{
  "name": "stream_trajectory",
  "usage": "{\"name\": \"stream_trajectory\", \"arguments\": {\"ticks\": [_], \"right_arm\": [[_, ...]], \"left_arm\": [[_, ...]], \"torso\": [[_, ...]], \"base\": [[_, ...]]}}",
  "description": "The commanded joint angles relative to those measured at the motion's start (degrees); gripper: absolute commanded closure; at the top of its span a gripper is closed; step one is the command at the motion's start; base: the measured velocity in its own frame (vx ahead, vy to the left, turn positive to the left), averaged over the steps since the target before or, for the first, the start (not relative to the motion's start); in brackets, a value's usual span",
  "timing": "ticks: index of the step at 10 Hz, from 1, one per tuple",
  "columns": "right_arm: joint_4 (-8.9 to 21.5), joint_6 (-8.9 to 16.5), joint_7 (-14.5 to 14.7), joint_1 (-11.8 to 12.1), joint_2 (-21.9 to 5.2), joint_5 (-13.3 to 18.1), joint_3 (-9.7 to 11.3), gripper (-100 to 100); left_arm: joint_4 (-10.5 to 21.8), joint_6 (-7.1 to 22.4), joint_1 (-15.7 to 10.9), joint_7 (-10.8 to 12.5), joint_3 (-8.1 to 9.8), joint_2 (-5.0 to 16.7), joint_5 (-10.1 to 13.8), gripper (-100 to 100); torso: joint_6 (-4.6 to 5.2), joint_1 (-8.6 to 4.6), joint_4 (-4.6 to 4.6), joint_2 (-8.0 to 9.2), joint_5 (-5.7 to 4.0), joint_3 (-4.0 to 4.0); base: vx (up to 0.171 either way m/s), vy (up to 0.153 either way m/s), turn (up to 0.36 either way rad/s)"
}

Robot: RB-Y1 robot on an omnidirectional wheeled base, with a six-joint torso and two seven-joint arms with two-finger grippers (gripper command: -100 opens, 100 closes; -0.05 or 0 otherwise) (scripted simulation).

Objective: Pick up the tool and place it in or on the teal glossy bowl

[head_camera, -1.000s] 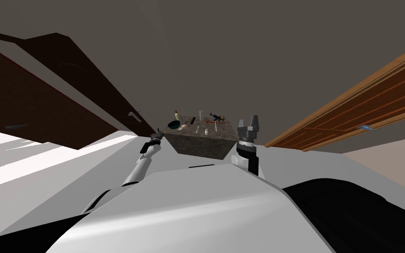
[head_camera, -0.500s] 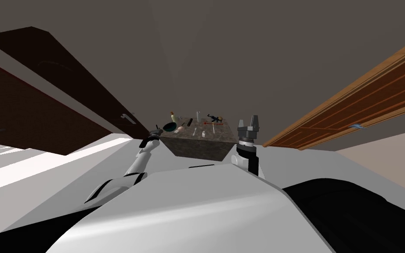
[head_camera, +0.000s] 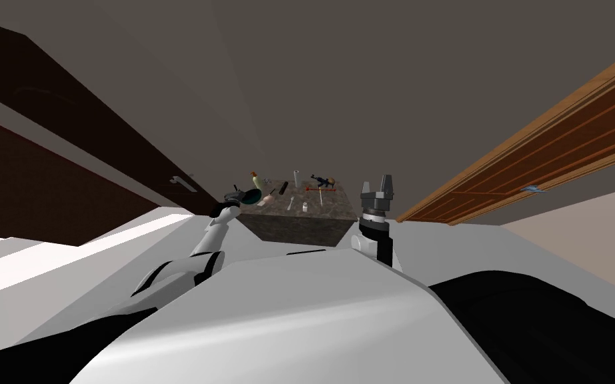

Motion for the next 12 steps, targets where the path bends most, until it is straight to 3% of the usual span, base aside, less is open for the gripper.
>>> {"name": "stream_trajectory", "arguments": {"ticks": [1, 3, 4, 5, 9, 10, 11, 12], "right_arm": [[0.00, 0.00, 0.00, 0.00, 0.00, 0.00, 0.00, 0], [0.00, 0.00, 0.00, 0.00, 0.00, 0.00, 0.00, 0], [0.00, 0.00, 0.00, 0.00, 0.00, 0.00, 0.00, 0], [0.00, 0.00, 0.00, 0.00, 0.00, 0.00, 0.00, 0], [0.00, 0.00, 0.00, -0.01, 0.00, 0.00, 0.00, 0], [0.00, 0.00, 0.00, -0.01, 0.00, 0.00, 0.00, 0], [0.00, 0.00, 0.00, -0.01, 0.00, 0.00, 0.00, 0], [0.00, 0.00, 0.00, -0.01, 0.00, 0.00, 0.00, 0]], "left_arm": [[1.69, 0.37, -1.85, 1.17, 0.15, 0.23, -0.39, 100], [3.45, 0.81, -3.93, 2.42, 0.54, 0.10, -0.91, 100], [2.70, 0.55, -3.08, 1.87, 0.46, 0.07, -0.77, 100], [2.70, 0.67, -3.22, 1.93, 0.54, 0.02, -0.82, -100], [2.69, 0.66, -3.23, 1.92, 0.52, 0.01, -0.82, -100], [2.69, 0.66, -3.23, 1.92, 0.52, 0.01, -0.82, 0], [2.43, 2.89, -4.37, 2.51, 0.70, 2.04, -0.42, -100], [2.43, 2.89, -4.37, 2.51, 0.70, 2.04, -0.42, -100]], "torso": [[0.00, 0.00, 0.00, 0.00, 0.00, 0.00], [-0.03, 0.05, -0.01, 0.05, 0.04, 0.02], [-0.02, 0.02, 0.00, 0.04, 0.04, 0.02], [-0.09, 0.13, 0.00, 0.18, 0.07, 0.08], [-0.11, 0.26, 0.05, 0.40, 0.11, 0.21], [-0.11, 0.27, 0.05, 0.40, 0.11, 0.21], [-0.11, 0.27, 0.05, 0.40, 0.11, 0.22], [-0.12, 0.13, 0.06, 0.39, 0.07, 0.21]], "base": [[0.079, -0.037, -0.052], [0.072, -0.040, -0.039], [0.039, -0.021, -0.018], [0.008, -0.005, -0.002], [0.000, 0.000, 0.000], [0.000, 0.000, 0.000], [0.006, -0.048, 0.031], [0.003, -0.063, 0.024]]}}
